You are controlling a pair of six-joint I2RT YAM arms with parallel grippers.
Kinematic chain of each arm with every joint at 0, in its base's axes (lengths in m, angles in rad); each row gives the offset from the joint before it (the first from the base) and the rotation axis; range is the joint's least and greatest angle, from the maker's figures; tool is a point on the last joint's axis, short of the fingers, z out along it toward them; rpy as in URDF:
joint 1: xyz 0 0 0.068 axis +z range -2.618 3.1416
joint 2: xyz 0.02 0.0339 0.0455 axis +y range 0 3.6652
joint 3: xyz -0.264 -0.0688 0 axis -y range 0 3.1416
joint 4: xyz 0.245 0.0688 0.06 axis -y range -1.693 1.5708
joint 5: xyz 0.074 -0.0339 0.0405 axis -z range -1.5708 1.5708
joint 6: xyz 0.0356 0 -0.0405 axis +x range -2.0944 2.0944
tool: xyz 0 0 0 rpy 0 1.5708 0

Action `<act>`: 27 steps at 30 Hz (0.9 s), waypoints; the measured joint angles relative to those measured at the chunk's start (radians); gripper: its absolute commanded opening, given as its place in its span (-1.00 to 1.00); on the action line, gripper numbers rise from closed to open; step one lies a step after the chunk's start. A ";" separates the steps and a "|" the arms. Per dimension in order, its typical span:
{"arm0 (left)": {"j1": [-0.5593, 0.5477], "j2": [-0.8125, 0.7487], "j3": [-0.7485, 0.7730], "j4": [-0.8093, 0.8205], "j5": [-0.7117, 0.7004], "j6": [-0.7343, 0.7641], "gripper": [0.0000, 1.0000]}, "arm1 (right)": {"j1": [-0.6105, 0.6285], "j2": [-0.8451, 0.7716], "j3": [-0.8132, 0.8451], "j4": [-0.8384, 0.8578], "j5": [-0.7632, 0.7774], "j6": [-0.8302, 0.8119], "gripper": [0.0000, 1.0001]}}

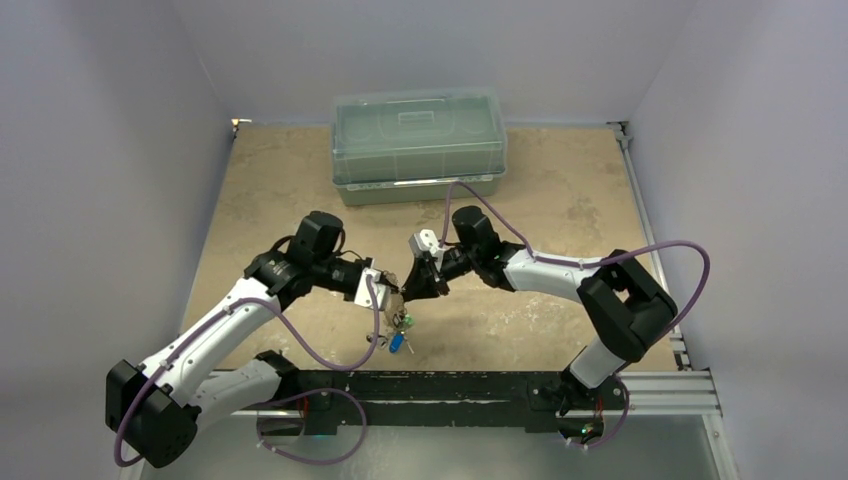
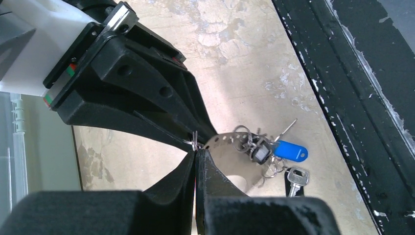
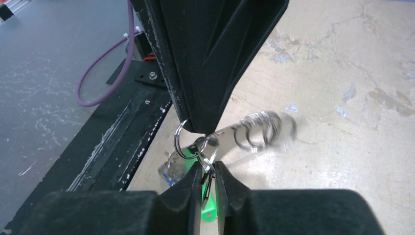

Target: Remove the keys from the keyring

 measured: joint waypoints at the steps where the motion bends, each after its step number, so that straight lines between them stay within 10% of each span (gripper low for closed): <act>1: 0.000 0.000 0.000 -0.003 0.000 0.000 -1.00 | 0.000 0.000 0.000 0.004 0.000 0.005 -0.94; 27: 0.023 -0.034 -0.052 0.170 -0.087 -0.371 -1.00 | -0.042 -0.063 0.055 -0.234 0.039 -0.111 -1.00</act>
